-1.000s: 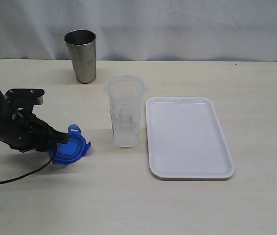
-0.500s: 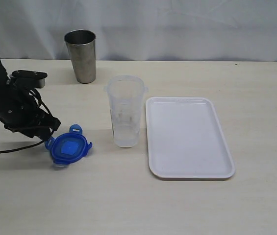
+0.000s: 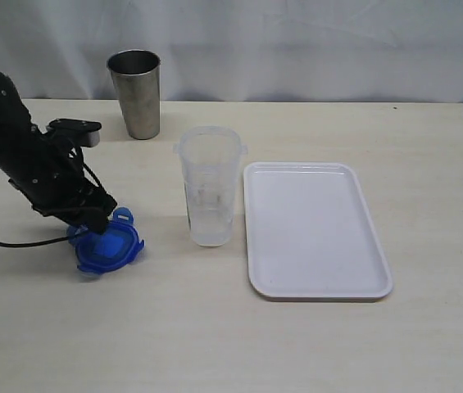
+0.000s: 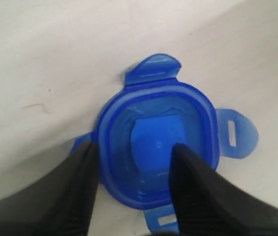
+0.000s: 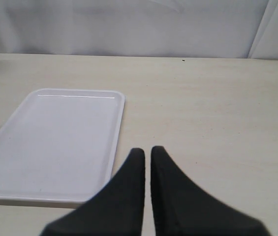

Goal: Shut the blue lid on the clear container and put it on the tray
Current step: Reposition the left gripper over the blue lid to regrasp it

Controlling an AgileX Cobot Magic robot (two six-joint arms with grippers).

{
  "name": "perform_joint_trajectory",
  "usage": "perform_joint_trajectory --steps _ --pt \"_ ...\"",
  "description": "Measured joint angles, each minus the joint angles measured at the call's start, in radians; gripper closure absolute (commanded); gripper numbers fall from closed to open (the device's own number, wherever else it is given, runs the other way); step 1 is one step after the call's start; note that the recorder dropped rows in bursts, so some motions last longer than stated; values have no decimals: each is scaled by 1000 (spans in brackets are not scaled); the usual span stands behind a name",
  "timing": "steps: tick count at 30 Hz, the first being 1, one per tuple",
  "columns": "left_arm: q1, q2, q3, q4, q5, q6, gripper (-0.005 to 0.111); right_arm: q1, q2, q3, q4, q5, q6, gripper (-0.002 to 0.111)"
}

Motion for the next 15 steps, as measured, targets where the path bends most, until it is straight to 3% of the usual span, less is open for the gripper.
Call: perform_joint_trajectory --steps 8,15 --pt "34 -4 -56 110 84 11 64 0 0 0 0 0 0 104" --pt "48 30 -56 117 115 63 64 0 0 0 0 0 0 104"
